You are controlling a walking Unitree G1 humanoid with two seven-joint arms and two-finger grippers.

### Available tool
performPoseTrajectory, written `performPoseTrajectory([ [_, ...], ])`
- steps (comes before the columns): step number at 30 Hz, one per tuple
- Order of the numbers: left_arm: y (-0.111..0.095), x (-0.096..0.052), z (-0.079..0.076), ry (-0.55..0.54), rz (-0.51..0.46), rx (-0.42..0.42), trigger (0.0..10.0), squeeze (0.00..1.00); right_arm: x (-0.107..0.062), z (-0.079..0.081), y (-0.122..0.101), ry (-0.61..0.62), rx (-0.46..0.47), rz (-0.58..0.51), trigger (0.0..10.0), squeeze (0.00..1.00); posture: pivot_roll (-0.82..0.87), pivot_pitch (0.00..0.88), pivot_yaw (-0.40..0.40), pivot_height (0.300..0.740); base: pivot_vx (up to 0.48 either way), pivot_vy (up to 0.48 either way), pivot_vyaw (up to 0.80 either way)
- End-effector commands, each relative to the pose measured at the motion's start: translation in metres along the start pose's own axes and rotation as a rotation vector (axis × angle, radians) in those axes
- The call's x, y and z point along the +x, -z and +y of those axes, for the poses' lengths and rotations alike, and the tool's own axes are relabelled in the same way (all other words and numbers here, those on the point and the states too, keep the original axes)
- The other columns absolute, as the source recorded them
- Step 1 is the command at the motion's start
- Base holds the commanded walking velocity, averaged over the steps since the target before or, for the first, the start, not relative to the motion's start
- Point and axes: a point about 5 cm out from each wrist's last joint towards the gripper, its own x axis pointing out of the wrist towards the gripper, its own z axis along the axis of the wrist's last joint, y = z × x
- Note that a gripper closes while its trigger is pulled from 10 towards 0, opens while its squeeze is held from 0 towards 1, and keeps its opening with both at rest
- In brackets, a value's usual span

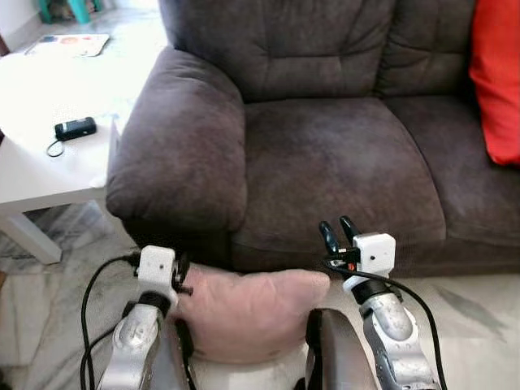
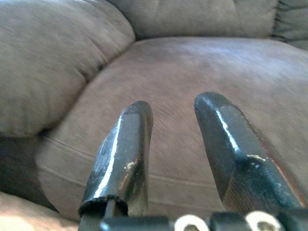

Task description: Move the pillow to the sofa from floor

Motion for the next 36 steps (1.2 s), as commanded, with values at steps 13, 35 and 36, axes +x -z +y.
performPoseTrajectory([
  [13,0.035,0.016,0.020,-0.123,0.282,-0.191,10.0,0.00,0.001,0.000,-0.008,-0.042,-0.010,-0.010,10.0,0.00,0.00,0.157,-0.021,0.500,0.000,0.000,0.00],
  [35,0.016,0.042,0.055,-0.183,0.262,-0.372,10.0,1.00,0.007,0.001,-0.025,-0.106,-0.016,-0.025,10.0,0.00,-0.01,0.221,-0.075,0.500,0.000,0.000,0.00],
  [36,0.015,0.042,0.055,-0.183,0.262,-0.371,10.0,1.00,0.007,0.001,-0.025,-0.107,-0.015,-0.025,10.0,0.00,-0.01,0.218,-0.076,0.500,0.000,0.000,0.00],
])
